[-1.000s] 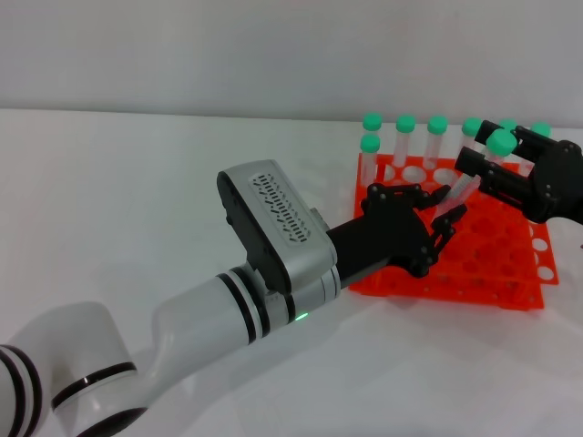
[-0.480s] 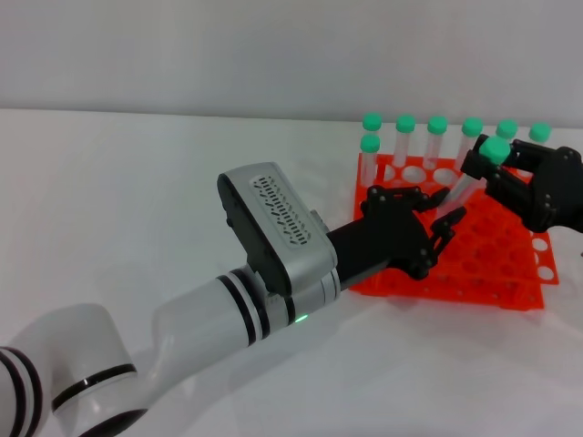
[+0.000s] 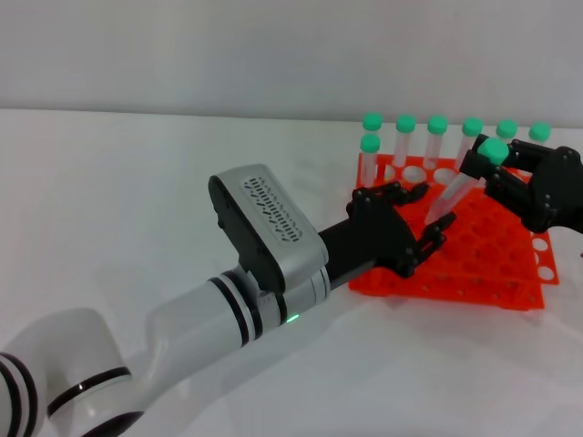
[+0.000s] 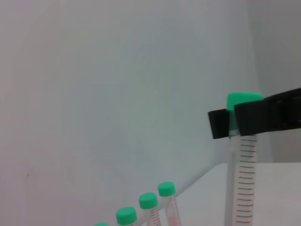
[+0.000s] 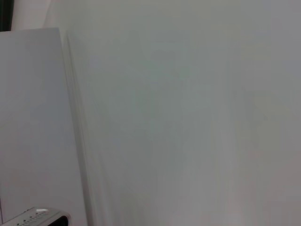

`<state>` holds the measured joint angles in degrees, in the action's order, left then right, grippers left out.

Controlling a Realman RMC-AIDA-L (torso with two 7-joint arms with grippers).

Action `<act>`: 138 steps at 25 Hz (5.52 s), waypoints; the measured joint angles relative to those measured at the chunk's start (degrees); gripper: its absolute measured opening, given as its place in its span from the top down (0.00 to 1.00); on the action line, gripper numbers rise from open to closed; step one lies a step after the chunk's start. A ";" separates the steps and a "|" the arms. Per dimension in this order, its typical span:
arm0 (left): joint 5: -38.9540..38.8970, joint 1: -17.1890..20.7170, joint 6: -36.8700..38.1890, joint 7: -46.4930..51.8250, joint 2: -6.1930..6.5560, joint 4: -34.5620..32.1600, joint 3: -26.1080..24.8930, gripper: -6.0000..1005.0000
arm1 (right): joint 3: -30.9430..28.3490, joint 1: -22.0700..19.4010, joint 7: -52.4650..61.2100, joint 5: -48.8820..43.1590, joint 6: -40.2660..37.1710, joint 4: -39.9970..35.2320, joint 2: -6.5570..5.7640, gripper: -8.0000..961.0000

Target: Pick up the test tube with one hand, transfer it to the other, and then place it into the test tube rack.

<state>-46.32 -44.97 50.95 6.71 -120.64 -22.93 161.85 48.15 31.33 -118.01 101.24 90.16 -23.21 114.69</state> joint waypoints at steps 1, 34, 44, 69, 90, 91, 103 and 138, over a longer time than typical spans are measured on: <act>-0.03 0.12 0.01 -0.01 -0.02 0.01 -0.11 0.77 | 0.01 -0.02 0.00 0.00 0.00 0.00 0.00 0.74; -11.75 31.30 18.59 -8.39 0.52 2.22 -14.14 0.14 | 14.54 14.55 -0.12 2.10 -29.43 -0.97 1.47 0.71; -12.11 30.40 18.69 -8.37 0.58 2.90 -14.19 0.14 | 15.00 14.50 0.01 4.37 -33.07 0.38 1.50 0.71; -12.13 29.90 18.73 -8.38 0.67 3.06 -14.20 0.14 | 17.08 14.72 -0.05 6.13 -38.75 3.96 1.49 0.69; -12.13 29.86 19.09 -8.34 0.67 2.67 -14.09 0.14 | 23.18 14.98 0.33 7.11 -40.68 3.85 1.51 0.67; -12.13 29.86 19.10 -8.34 0.67 2.66 -14.12 0.14 | 23.77 15.22 0.82 7.21 -41.38 3.81 1.50 0.67; -12.13 29.03 19.19 -7.50 0.67 3.06 -14.28 0.14 | 23.84 13.81 3.03 9.05 -41.70 3.18 1.36 0.49; -22.44 26.39 17.77 6.15 0.66 4.80 -14.81 0.14 | -0.40 -8.67 -45.15 49.06 -26.61 18.65 1.21 0.20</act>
<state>-68.76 -18.58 68.72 12.86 -119.97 -18.13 147.04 47.75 22.66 -163.16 150.30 63.55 -4.56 115.90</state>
